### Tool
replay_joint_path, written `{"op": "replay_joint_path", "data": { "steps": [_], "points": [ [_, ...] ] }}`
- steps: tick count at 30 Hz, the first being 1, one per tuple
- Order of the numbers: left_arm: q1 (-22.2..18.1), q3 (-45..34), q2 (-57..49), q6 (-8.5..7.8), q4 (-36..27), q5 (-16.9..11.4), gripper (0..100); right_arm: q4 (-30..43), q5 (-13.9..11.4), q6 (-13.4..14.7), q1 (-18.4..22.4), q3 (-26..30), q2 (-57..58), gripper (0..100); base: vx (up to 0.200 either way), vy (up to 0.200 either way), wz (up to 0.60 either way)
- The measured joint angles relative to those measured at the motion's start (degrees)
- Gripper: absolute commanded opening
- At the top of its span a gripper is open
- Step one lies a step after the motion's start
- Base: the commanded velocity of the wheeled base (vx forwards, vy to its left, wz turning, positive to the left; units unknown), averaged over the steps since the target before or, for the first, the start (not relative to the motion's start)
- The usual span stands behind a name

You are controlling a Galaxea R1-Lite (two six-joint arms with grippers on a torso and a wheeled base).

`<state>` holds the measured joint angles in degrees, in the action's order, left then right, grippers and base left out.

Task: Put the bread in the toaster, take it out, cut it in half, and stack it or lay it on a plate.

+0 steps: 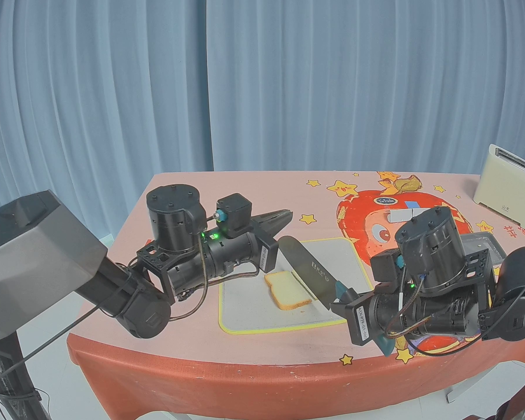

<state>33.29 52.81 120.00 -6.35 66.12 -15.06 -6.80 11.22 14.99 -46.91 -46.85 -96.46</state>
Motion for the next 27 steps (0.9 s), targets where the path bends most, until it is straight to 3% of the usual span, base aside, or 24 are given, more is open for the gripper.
{"op": "replay_joint_path", "data": {
  "steps": [14, 21, 27],
  "points": [
    [-2.56, -8.77, -7.17, 0.01, 0.79, 0.44, 0, 0.05, -0.05, 0.02, -0.22, 0.24, 0.11, 0, 0.000, 0.000, 0.00],
    [-3.01, -10.84, -10.50, 0.01, 0.83, 2.44, 0, 0.05, -0.11, 0.09, -0.22, 0.30, 0.22, 0, 0.000, 0.000, 0.00],
    [-6.14, -14.51, -13.91, 0.01, 0.94, 2.72, 0, 0.05, -0.30, 0.11, 0.00, 0.30, 0.24, 0, 0.000, 0.000, 0.00]
  ]
}}
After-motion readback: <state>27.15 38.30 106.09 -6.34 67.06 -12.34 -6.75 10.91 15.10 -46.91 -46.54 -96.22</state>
